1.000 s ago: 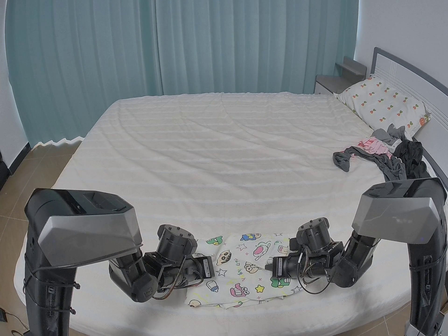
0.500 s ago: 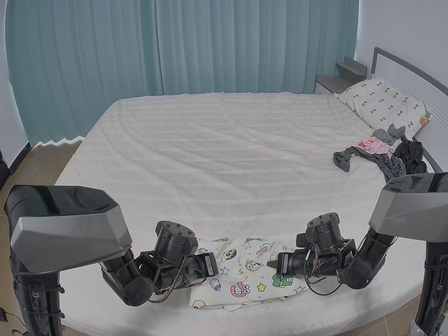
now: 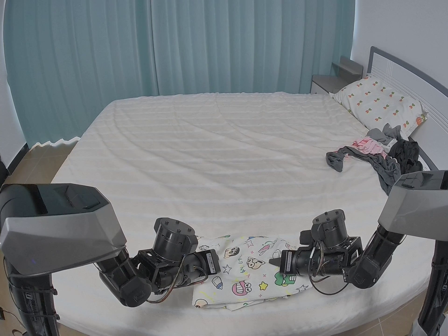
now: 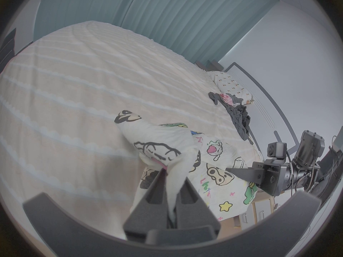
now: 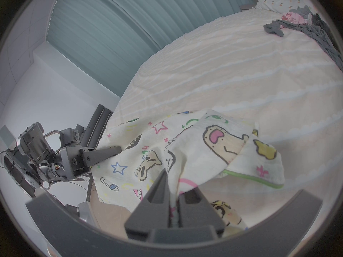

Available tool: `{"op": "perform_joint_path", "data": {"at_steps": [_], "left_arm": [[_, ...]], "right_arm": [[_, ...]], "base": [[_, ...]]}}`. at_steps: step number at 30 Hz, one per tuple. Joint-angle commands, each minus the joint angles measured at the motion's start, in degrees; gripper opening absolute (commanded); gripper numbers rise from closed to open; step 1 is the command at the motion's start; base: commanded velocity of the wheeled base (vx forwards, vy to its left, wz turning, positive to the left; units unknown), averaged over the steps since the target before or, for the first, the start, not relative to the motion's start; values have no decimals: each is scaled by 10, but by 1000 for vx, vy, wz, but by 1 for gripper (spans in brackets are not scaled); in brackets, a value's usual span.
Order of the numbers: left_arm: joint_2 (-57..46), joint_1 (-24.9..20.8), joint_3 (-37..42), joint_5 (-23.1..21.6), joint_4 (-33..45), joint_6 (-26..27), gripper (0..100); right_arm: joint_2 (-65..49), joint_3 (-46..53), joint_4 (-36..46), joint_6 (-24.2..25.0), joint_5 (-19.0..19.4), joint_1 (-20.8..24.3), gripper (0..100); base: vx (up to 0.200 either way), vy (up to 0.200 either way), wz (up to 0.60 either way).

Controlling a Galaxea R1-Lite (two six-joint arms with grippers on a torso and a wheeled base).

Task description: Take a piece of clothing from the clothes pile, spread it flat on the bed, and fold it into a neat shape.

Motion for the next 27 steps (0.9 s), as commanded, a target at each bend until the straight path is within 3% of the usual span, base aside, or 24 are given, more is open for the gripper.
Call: {"op": "perform_joint_path", "data": {"at_steps": [1, 27], "left_arm": [[-6, -2, -1, -1, 0, 0, 0], [20, -23, -43, -1, 0, -1, 0]], "right_arm": [[-15, 4, 2, 0, 0, -2, 0], [-40, 14, 5, -2, -9, -27, 0]], "base": [[0, -200, 0], [0, -200, 0]]}}
